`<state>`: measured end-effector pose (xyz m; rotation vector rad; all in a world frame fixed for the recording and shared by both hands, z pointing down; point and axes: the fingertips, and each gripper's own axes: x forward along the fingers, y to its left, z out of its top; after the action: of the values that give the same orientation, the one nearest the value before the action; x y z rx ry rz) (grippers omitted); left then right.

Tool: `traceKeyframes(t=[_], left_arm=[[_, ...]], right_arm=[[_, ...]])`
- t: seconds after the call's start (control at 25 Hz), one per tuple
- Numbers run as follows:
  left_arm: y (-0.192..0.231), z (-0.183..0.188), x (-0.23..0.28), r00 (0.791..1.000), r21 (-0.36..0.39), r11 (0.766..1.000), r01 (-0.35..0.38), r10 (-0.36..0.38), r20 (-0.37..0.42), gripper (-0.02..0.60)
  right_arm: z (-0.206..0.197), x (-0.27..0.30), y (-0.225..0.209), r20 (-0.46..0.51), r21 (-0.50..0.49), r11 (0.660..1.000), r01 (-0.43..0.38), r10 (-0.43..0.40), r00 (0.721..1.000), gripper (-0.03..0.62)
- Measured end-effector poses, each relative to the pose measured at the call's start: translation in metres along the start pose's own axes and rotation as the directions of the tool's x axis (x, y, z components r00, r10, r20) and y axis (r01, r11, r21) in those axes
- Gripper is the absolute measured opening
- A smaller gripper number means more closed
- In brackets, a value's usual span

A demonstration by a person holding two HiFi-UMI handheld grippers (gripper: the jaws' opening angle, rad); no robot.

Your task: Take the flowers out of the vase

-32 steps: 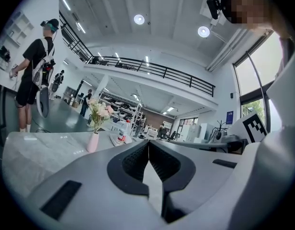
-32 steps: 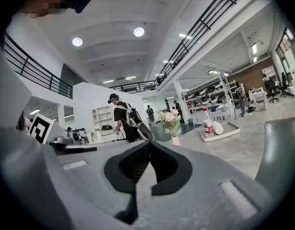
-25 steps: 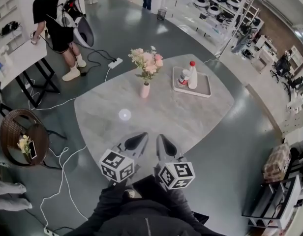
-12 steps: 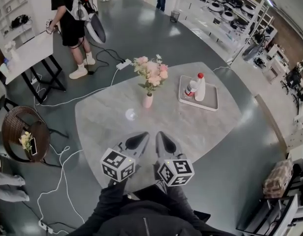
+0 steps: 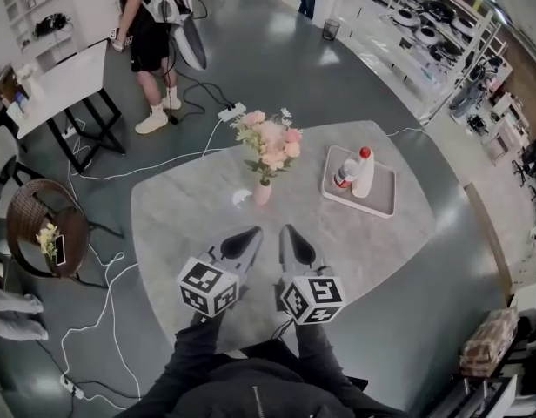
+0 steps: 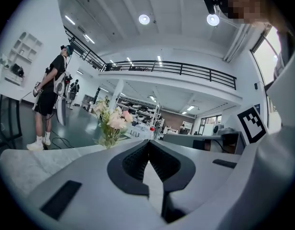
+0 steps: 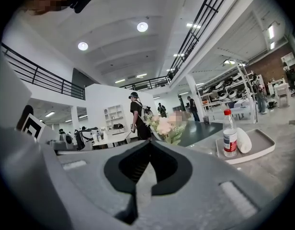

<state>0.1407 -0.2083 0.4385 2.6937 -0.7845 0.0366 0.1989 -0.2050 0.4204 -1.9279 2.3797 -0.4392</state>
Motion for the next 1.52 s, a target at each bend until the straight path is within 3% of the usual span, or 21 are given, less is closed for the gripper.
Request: traceKeyframes(t=[0.44,0.72,0.76,0.8,1.0,1.12,1.52], left_arm=[[0.055,0.009,0.064,0.993,-0.009,0.994,-0.113,0.113,-0.012,0.000],[0.077,0.001,0.083,0.988,-0.026,0.988,-0.150,0.150,-0.024,0.000],[0.080,0.001,0.084,0.988,-0.028,0.988,-0.155,0.154,-0.026,0.000],[0.083,0.000,0.085,0.987,-0.031,0.987,-0.159,0.158,-0.028,0.000],[0.101,-0.009,0.086,0.982,-0.045,0.982,-0.184,0.182,-0.041,0.000],[0.112,-0.014,0.087,0.980,-0.059,0.979,-0.194,0.192,-0.043,0.000],[0.152,-0.035,0.096,0.976,-0.086,0.973,-0.214,0.210,-0.049,0.001]], right_arm=[[0.010,0.074,-0.046,-0.033,-0.023,0.997,-0.076,0.075,0.997,-0.001],[-0.006,0.103,-0.059,-0.054,-0.014,0.996,-0.090,0.089,0.995,0.002],[-0.009,0.106,-0.059,-0.064,-0.016,0.995,-0.099,0.097,0.993,0.018],[-0.012,0.110,-0.059,-0.075,-0.018,0.994,-0.111,0.109,0.991,0.103],[-0.026,0.124,-0.061,-0.108,-0.009,0.991,-0.133,0.132,0.985,0.335],[-0.035,0.133,-0.063,-0.121,-0.001,0.992,-0.125,0.124,0.985,0.416],[-0.066,0.176,-0.070,-0.158,-0.012,0.993,-0.114,0.111,0.981,0.430]])
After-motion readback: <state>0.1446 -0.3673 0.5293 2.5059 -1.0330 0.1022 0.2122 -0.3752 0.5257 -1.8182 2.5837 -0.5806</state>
